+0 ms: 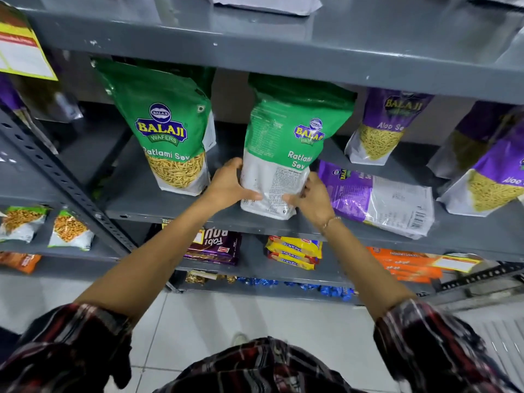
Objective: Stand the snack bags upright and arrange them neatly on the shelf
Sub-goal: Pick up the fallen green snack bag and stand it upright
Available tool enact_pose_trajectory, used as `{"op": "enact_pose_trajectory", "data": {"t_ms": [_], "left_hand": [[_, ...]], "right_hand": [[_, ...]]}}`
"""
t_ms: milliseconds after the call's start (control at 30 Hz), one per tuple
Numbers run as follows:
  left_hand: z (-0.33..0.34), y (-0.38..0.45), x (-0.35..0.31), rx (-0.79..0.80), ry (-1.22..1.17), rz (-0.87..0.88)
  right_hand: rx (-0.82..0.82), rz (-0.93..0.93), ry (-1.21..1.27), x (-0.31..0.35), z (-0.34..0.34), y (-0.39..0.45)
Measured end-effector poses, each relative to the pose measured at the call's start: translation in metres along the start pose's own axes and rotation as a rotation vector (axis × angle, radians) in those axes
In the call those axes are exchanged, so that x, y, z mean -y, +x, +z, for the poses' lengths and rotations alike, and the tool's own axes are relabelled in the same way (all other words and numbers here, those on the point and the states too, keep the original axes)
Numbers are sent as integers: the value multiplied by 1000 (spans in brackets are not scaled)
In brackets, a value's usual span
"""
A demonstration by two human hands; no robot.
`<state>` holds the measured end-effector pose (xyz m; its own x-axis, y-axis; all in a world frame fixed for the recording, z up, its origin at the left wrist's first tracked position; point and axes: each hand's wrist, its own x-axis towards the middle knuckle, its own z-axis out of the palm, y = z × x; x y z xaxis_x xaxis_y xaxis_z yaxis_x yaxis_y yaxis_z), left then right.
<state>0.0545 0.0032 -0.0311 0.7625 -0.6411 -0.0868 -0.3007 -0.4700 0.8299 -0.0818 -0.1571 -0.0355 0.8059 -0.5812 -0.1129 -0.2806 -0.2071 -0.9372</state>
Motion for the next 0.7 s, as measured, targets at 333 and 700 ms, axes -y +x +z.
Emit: {"op": "enact_pose_trajectory", "data": {"t_ms": [333, 700], "left_hand": [[26, 48, 4, -250, 15, 14], [36, 33, 23, -277, -31, 80]], "right_hand": [[-64, -74, -304, 12, 5, 73], [-82, -73, -265, 2, 2, 70]]}}
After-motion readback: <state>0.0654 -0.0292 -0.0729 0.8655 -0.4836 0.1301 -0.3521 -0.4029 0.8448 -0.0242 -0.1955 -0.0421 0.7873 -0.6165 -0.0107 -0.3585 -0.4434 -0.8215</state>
